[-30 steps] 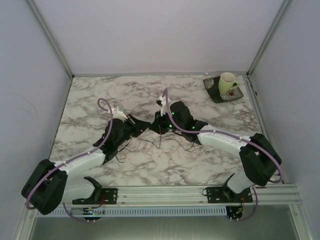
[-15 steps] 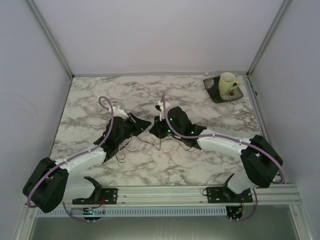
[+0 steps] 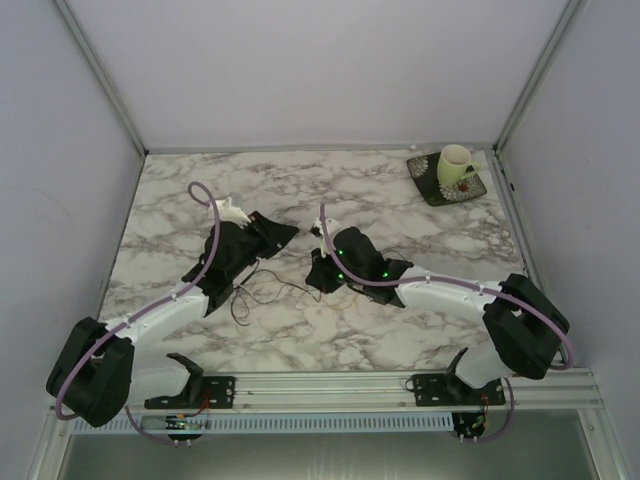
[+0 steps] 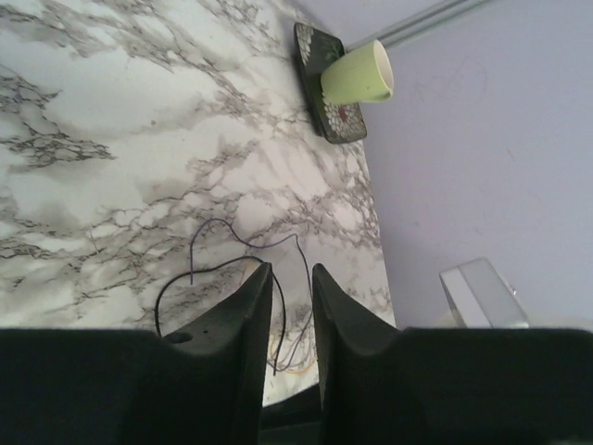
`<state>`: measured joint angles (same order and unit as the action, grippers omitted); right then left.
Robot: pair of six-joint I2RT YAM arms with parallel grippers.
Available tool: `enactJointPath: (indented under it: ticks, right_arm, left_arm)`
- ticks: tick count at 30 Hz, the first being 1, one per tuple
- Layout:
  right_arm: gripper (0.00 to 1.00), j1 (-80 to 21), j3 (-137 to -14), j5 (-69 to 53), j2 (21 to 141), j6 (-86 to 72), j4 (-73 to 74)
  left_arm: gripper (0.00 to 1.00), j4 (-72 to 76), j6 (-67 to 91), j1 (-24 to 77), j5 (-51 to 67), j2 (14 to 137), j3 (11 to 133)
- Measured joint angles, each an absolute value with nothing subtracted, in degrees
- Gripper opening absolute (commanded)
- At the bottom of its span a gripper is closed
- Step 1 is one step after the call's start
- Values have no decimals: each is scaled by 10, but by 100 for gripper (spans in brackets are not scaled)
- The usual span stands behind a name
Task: Zip-tie the wires
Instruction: Tie the cable at the center of the board.
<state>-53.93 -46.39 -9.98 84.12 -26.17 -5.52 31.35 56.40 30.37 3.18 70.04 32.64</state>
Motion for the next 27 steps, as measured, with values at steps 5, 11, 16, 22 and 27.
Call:
enactJointPath:
  ticks: [5,11,16,22,27]
  right_arm:
    - [2,-533,-482,-90,841,-256,-53]
    - [2,-524,-518,-74,844,-248,-51]
    - [2,-521,-529,-67,851,-248,-51]
    - [2,-519,-534,-61,860,-248,-41]
    - [2,-519,-534,-57,860,-248,-33]
  left_arm:
    - [37,315,555,304,66,701,324]
    - [39,316,556,312,91,701,296]
    - [39,319,557,324,100,701,290]
    - [35,331,557,336,98,714,290]
    - [35,327,550,343,83,720,290]
